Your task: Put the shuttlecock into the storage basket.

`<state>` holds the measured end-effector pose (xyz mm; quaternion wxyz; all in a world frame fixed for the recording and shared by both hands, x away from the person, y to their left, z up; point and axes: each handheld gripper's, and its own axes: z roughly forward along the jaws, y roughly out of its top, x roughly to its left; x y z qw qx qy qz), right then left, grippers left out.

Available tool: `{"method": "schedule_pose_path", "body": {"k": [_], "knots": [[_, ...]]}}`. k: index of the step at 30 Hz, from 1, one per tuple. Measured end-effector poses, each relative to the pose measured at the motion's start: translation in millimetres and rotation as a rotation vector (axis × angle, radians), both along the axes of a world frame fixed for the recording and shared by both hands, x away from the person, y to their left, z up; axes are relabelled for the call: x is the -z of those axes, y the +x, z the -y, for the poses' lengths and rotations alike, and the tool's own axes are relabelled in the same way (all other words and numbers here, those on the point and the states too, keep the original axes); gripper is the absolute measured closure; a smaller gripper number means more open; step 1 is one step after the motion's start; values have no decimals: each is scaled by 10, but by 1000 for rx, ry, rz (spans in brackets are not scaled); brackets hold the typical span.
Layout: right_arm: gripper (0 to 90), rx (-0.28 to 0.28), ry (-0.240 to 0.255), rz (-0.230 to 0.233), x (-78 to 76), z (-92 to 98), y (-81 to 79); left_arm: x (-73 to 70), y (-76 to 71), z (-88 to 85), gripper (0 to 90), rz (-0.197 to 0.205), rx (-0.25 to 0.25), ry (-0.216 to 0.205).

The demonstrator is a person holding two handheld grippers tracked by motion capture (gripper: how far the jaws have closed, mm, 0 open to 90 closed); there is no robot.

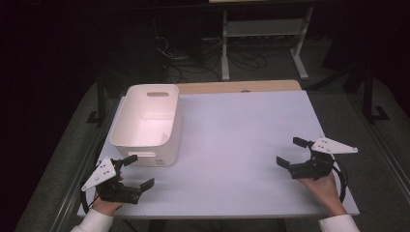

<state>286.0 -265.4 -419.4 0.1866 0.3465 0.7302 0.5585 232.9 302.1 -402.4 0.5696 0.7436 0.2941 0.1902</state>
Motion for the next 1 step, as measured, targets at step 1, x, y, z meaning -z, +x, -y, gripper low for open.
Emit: {"method": "schedule_pose_path", "body": {"k": [1], "knots": [[0,1,1,-1,0,1,-1,4,2,-5,0,1,0,6]]}}
